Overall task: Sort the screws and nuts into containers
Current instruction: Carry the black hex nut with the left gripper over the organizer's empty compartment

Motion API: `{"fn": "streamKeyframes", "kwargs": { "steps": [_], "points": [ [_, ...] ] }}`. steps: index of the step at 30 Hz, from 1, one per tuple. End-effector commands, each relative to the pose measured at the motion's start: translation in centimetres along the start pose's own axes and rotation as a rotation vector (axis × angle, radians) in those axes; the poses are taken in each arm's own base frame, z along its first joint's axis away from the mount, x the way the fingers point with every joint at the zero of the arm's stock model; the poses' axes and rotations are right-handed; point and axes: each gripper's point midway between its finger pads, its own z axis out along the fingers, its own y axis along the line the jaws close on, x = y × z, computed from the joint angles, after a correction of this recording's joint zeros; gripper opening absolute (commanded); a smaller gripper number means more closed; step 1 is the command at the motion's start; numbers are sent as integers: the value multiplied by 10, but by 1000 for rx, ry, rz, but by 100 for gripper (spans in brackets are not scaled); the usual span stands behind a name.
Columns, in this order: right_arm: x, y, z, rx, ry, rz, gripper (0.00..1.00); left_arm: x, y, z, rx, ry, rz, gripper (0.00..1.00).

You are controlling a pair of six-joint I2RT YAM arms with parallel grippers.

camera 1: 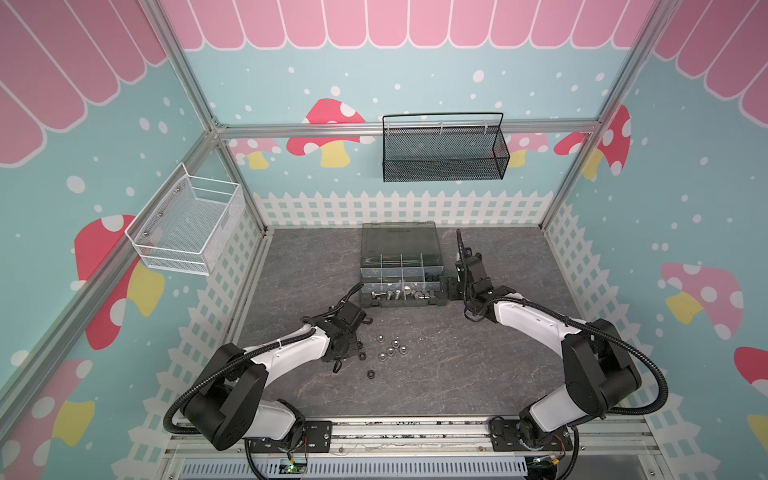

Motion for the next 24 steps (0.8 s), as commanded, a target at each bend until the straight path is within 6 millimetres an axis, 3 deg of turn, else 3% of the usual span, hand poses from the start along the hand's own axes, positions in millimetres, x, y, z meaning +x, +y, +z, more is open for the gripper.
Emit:
{"fn": "streamKeyframes", "kwargs": {
  "steps": [1, 9, 19, 24],
  "points": [
    [-4, -3, 0, 18, -3, 15, 98, 1, 3, -4, 0, -5, -28, 5],
    [-3, -7, -6, 23, -18, 34, 98, -37, -17, -29, 87, -156, -47, 3],
    [-2, -7, -12, 12, -26, 48, 98, -117, -64, -67, 233, -351, -33, 2],
    [-2, -8, -15, 7, -33, 60, 98, -154, -83, -74, 272, -394, -13, 2]
  ]
}}
